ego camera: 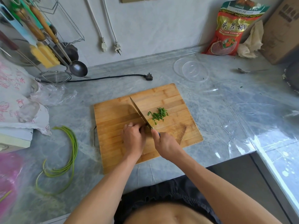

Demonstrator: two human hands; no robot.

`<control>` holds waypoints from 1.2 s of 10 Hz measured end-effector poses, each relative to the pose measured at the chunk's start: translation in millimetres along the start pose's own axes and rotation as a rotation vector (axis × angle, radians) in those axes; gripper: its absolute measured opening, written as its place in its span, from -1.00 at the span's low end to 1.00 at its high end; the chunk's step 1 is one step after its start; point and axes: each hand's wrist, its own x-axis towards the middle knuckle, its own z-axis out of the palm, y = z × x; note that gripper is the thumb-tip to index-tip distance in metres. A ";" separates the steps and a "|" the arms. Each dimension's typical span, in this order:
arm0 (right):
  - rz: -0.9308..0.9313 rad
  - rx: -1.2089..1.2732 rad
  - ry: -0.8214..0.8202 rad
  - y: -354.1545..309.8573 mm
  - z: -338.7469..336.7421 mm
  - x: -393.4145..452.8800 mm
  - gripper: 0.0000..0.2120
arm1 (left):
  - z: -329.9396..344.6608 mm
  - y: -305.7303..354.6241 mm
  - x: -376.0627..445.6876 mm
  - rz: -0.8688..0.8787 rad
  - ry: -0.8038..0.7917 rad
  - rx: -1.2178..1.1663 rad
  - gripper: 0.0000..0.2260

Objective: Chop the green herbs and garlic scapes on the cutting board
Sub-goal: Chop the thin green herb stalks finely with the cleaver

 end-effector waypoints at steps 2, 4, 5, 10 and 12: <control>0.011 0.028 0.011 -15.7 -4.4 18.2 -0.40 | -5.9 6.6 0.7 -0.017 -0.013 -0.027 -0.82; 0.065 0.065 0.006 -8.6 -19.6 19.8 -0.42 | -4.2 7.0 0.3 -0.004 -0.022 -0.026 -0.86; 0.074 0.112 0.009 0.2 -30.6 23.4 -0.41 | -3.3 3.8 -0.2 0.002 -0.020 -0.019 -0.90; 0.038 0.287 -0.059 10.7 -38.3 -4.0 -0.41 | -9.2 -4.8 5.9 0.075 -0.051 -0.101 -0.90; 0.006 0.180 -0.055 18.6 -26.4 -21.3 -0.41 | -5.9 -9.6 8.3 -0.006 -0.057 -0.085 -0.93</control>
